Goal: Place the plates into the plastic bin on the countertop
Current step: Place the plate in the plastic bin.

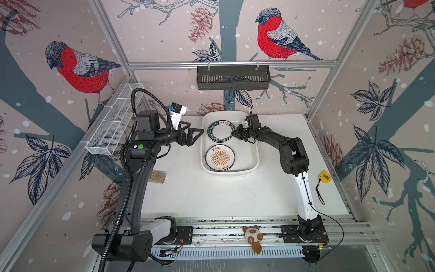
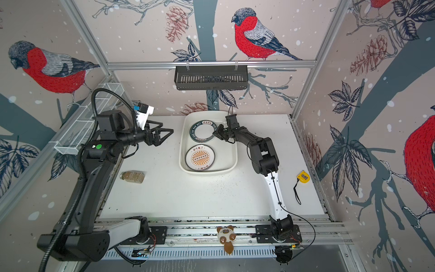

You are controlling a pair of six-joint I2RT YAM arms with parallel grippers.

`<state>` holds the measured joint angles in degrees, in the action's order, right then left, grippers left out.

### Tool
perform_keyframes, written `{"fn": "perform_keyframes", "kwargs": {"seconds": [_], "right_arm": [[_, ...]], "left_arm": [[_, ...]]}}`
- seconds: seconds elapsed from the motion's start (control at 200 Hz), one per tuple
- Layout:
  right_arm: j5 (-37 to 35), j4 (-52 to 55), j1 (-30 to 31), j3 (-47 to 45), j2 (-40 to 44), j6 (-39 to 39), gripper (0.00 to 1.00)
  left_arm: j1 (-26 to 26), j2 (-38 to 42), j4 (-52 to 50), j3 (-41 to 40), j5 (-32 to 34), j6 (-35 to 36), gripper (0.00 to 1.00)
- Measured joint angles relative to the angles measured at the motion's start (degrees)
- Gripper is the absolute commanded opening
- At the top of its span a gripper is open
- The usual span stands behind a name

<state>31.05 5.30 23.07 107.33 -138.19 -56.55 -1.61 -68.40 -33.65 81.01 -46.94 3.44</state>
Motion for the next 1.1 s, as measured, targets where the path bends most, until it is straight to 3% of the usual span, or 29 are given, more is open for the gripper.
{"fn": "perform_keyframes", "kwargs": {"seconds": [0.56, 1.096], "right_arm": [[-1.53, 2.86, -0.13, 1.90, 0.33, 1.25, 0.32], [-2.16, 5.20, -0.07, 4.85, -0.44, 2.49, 0.26]], "left_arm": [[0.00, 0.02, -0.02, 0.46, 0.22, 0.11, 0.93], [0.00, -0.61, -0.02, 0.48, 0.61, 0.50, 0.93]]}}
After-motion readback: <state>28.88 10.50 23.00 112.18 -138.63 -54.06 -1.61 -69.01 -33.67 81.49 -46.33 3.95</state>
